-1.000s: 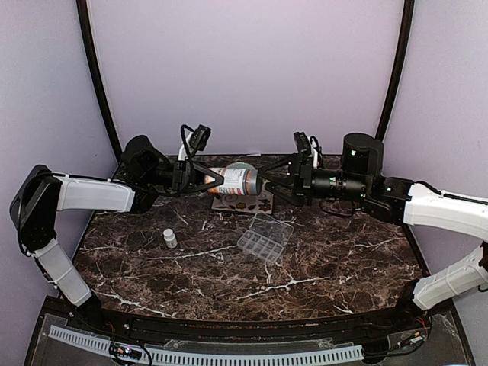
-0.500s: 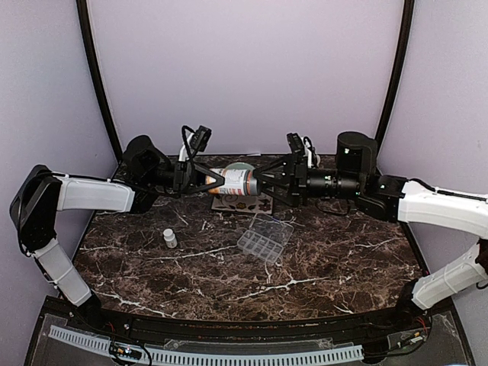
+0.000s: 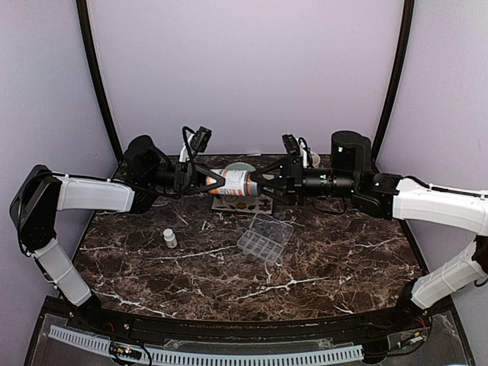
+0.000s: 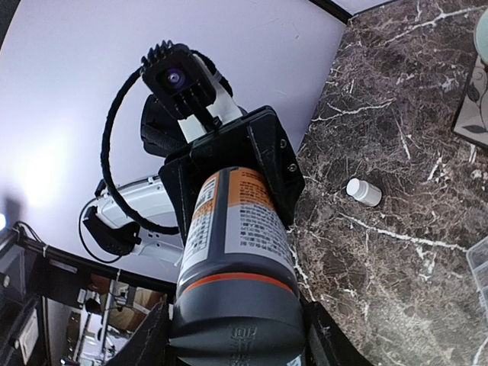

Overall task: Sort the pills into containers
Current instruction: Unscrew the lid of the pill bottle.

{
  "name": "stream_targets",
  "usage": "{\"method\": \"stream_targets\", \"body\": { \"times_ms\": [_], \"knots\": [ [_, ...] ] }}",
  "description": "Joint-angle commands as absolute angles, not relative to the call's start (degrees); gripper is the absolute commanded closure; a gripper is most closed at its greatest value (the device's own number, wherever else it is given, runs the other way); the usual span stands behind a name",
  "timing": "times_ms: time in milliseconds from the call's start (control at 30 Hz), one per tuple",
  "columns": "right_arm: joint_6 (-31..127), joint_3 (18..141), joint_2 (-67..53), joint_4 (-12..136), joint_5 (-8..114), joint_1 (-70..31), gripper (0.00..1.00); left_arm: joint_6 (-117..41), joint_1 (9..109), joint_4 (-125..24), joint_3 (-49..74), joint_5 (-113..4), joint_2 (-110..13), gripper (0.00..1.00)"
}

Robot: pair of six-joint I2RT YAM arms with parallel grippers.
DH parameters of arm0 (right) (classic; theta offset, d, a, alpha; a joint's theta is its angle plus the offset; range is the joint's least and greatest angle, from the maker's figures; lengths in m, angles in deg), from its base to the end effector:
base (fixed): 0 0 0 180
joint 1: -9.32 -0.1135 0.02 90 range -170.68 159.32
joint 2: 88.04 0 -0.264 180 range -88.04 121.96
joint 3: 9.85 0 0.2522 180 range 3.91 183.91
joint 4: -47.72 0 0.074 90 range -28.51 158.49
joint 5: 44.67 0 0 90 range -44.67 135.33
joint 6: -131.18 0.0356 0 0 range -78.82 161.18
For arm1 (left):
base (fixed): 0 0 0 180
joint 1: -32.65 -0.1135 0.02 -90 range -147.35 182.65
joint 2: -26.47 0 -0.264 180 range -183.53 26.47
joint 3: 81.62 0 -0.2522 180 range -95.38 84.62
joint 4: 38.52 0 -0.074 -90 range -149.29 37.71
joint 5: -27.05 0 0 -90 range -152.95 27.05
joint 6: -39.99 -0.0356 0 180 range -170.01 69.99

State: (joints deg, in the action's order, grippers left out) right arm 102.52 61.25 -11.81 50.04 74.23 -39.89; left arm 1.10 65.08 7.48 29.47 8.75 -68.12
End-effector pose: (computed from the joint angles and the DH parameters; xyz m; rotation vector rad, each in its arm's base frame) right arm 0.1912 0.2479 0.3337 -0.2414 2.0608 1.7571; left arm 0.2759 -0.2153 0.2969 1.0739 1.4392 -1.8636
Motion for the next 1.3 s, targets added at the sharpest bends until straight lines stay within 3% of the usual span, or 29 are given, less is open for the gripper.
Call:
{"method": "stream_targets", "body": {
  "times_ms": [0,200,300,633,933,1267],
  "knots": [
    [100.6,63.8,-11.6,48.2,75.8,-39.7,0.61,-0.4,65.1,7.2,27.8,8.2,-65.8,0.88],
    [86.7,68.7,-11.4,59.1,73.1,-40.4,0.84,-0.1,65.1,6.9,28.0,7.9,-65.3,0.88],
    [78.3,69.4,-11.8,62.2,72.2,-40.4,0.89,1.6,65.1,8.3,28.3,8.0,-65.2,0.88],
    [57.2,68.0,-13.9,65.4,72.1,-40.4,0.91,8.8,65.1,15.1,29.0,8.7,-65.6,0.88],
    [50.1,66.6,-15.1,64.4,72.1,-40.8,0.91,17.5,65.1,22.6,29.6,10.6,-67.0,0.87],
    [42.4,71.5,-14.1,73.2,64.2,-45.3,0.90,20.0,65.1,24.3,29.3,11.1,-67.5,0.87]
  ]
}}
